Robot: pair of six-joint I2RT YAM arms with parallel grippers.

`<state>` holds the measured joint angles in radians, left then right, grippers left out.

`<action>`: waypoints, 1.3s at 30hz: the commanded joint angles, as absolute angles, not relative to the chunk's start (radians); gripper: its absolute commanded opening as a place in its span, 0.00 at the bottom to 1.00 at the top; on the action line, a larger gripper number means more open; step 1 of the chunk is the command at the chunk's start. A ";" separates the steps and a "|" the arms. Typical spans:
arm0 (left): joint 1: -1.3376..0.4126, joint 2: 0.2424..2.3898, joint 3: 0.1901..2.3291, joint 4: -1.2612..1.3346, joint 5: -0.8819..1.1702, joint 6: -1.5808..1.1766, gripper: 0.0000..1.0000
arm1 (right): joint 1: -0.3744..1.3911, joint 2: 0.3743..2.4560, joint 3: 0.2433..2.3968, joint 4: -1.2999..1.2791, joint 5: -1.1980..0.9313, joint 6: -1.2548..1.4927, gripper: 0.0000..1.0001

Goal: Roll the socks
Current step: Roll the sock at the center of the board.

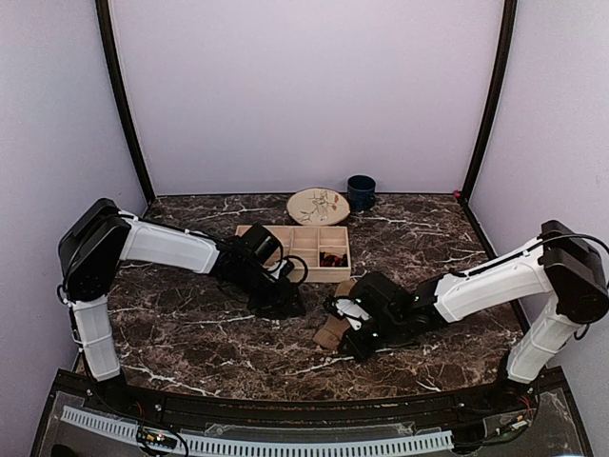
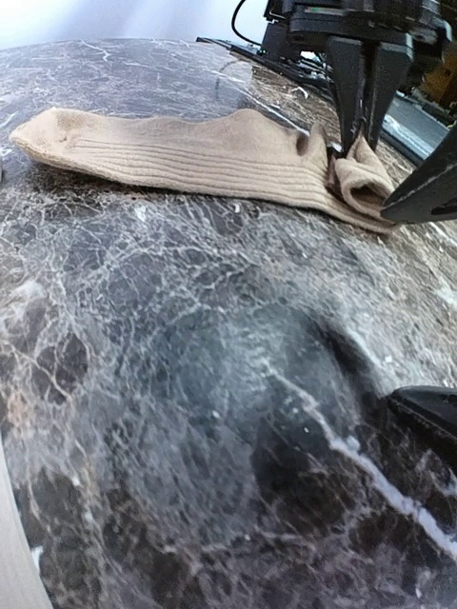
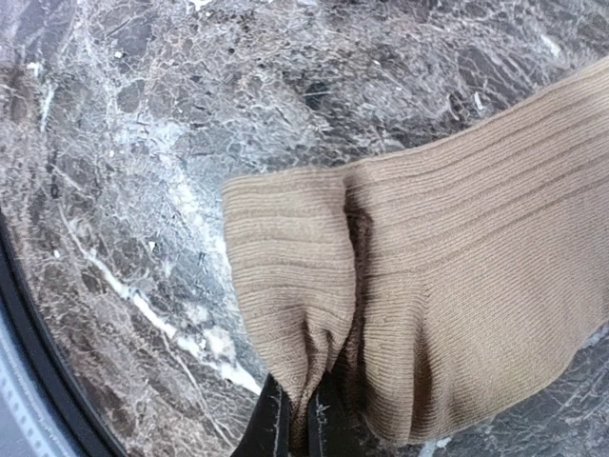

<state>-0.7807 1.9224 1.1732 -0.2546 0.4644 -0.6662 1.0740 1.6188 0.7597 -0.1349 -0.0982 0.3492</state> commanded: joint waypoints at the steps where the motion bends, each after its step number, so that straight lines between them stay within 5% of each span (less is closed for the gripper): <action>1: -0.775 1.861 1.094 -0.199 0.447 -0.669 0.61 | 0.996 1.636 0.734 -0.212 -0.320 0.362 0.00; 16: -0.841 1.765 1.023 -0.013 0.536 -0.537 0.60 | 0.776 1.737 0.745 -0.026 -0.902 0.577 0.00; 39: -0.942 1.801 1.133 -0.077 0.559 -0.382 0.58 | 0.711 1.786 0.682 0.043 -0.974 0.764 0.00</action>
